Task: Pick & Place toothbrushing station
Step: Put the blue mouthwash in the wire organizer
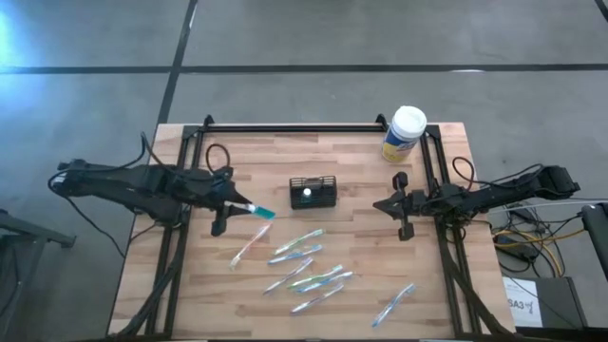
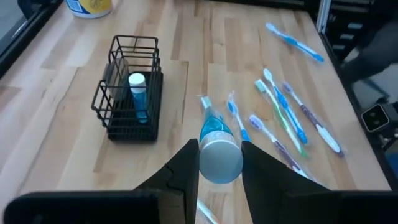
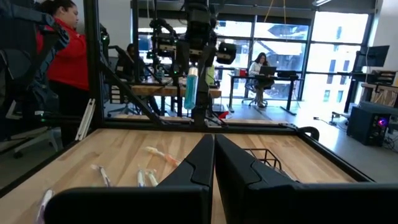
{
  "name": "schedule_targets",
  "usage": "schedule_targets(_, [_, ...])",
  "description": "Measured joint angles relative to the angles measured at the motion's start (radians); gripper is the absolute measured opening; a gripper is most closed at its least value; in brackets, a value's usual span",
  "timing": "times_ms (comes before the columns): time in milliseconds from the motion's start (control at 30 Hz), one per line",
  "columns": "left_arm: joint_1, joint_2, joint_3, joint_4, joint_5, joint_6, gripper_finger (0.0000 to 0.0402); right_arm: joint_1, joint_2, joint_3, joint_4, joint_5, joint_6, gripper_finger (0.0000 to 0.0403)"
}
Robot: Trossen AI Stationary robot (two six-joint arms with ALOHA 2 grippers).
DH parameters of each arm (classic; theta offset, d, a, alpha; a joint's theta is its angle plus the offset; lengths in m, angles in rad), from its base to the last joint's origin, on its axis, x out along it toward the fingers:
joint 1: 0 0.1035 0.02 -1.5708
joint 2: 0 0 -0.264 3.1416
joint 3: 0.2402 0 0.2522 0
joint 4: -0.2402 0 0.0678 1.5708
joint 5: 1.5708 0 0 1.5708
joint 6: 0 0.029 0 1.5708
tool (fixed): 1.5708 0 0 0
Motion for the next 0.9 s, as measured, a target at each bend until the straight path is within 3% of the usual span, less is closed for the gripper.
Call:
schedule_targets(533, [0.000, -0.201, -0.389, 0.385, 0.006, -0.076, 0.0098, 0.000, 0.000, 0.000, -0.001, 0.000, -0.003, 0.0008])
schedule_targets(733, [0.000, -0.265, -0.488, 0.456, 0.006, -0.080, 0.0098, 0.000, 0.000, 0.000, -0.001, 0.000, -0.006, 0.0008])
schedule_targets(900, [0.000, -0.299, -0.501, 0.458, 0.007, -0.100, 0.0098, 0.000, 0.000, 0.000, -0.001, 0.000, -0.006, 0.0008])
